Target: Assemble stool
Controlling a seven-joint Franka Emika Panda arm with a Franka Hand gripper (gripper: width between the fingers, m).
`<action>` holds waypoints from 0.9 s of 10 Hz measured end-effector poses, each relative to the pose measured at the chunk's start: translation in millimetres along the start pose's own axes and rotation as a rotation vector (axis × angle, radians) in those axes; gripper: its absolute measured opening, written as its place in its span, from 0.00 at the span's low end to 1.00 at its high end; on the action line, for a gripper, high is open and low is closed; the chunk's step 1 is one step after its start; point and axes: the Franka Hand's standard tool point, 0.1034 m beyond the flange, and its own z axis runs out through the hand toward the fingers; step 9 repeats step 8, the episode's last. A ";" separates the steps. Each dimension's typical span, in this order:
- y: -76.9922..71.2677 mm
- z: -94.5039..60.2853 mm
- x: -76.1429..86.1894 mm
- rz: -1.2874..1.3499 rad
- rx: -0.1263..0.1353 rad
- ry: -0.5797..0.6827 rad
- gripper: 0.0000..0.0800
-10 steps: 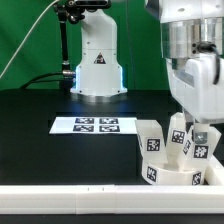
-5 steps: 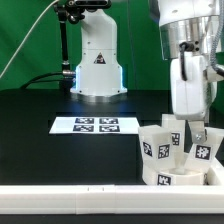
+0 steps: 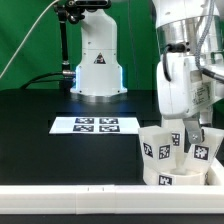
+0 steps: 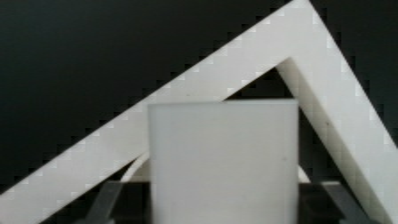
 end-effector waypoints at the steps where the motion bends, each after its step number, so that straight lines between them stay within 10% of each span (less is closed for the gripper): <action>1: 0.5 0.2 -0.1 -0.016 0.000 0.000 0.42; 5: -2.2 -20.1 -11.8 -0.061 0.003 -0.030 0.79; 9: 0.5 -13.1 -7.9 -0.062 -0.003 -0.019 0.81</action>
Offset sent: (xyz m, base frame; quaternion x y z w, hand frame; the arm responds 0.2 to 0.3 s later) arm -0.0058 0.0058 0.0308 -0.0258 -0.0277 -0.0120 0.9992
